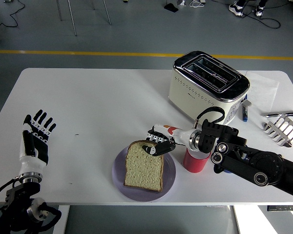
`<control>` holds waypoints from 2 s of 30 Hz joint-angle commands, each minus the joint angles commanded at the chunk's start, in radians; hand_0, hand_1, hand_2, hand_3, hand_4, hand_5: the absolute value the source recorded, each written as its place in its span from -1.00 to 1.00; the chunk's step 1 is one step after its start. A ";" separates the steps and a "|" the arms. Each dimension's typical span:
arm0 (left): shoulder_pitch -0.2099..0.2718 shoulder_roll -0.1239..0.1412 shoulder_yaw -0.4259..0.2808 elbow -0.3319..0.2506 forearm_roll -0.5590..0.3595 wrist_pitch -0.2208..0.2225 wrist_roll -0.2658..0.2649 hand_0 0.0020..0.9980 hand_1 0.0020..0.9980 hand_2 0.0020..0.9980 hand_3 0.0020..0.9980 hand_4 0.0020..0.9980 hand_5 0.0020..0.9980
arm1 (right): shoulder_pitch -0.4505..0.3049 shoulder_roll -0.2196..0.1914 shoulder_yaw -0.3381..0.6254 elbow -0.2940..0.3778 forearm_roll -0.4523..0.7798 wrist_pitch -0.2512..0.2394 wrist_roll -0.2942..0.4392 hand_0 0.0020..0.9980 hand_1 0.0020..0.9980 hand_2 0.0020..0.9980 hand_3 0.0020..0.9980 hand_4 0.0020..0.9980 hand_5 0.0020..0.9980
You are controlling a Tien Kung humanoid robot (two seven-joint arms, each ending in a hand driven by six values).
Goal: Push plate across desktop,pick up the break from the machine,place the break in the plate
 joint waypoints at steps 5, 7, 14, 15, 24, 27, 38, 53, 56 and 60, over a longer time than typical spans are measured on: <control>-0.001 0.000 -0.001 -0.001 0.000 0.000 0.000 0.61 0.70 0.82 0.71 0.22 1.00 | 0.000 0.004 0.003 -0.008 -0.017 0.009 0.008 -0.27 -0.03 0.04 0.03 0.05 -0.57; -0.001 0.000 -0.001 -0.001 0.000 0.000 -0.001 0.61 0.70 0.82 0.71 0.22 1.00 | 0.000 0.005 0.003 -0.012 -0.022 0.010 0.009 -0.27 -0.03 0.04 0.03 0.05 -0.57; 0.001 0.000 0.000 -0.001 -0.002 0.002 -0.004 0.60 0.70 0.82 0.72 0.24 1.00 | -0.003 0.007 0.007 -0.021 -0.046 0.022 0.015 -0.05 0.15 0.18 0.11 0.16 -0.49; 0.001 0.000 0.000 -0.001 -0.002 0.002 -0.005 0.60 0.70 0.82 0.72 0.24 1.00 | -0.004 0.007 0.008 -0.022 -0.051 0.026 0.016 -0.05 0.15 0.18 0.11 0.16 -0.49; 0.005 -0.001 0.001 -0.001 -0.004 0.004 -0.007 0.59 0.70 0.83 0.73 0.26 1.00 | -0.007 0.010 0.017 -0.027 -0.086 0.042 0.027 0.48 0.49 0.46 0.43 0.34 -0.34; 0.007 -0.001 0.002 -0.001 -0.004 0.004 -0.008 0.59 0.70 0.83 0.73 0.26 1.00 | -0.008 0.013 0.019 -0.027 -0.092 0.036 0.032 0.48 0.49 0.46 0.43 0.34 -0.34; 0.013 -0.002 0.006 0.000 -0.004 0.004 -0.009 0.60 0.71 0.84 0.75 0.31 1.00 | -0.013 0.016 0.034 -0.018 -0.114 0.001 0.057 0.75 0.68 0.70 0.63 0.39 -0.32; 0.007 -0.002 0.003 -0.002 -0.002 0.004 -0.010 0.61 0.70 0.85 0.76 0.29 1.00 | -0.027 -0.020 0.175 0.104 -0.111 -0.084 0.138 0.80 0.72 0.77 0.75 0.44 -0.25; 0.007 -0.002 0.001 -0.002 -0.002 0.004 -0.010 0.61 0.70 0.85 0.76 0.29 1.00 | -0.035 -0.028 0.223 0.147 -0.048 -0.112 0.184 0.80 0.72 0.77 0.75 0.44 -0.25; 0.006 -0.001 -0.001 -0.004 -0.002 0.004 -0.010 0.61 0.70 0.84 0.74 0.27 1.00 | -0.048 -0.038 0.316 0.218 0.070 -0.159 0.265 0.76 0.66 0.69 0.71 0.40 -0.24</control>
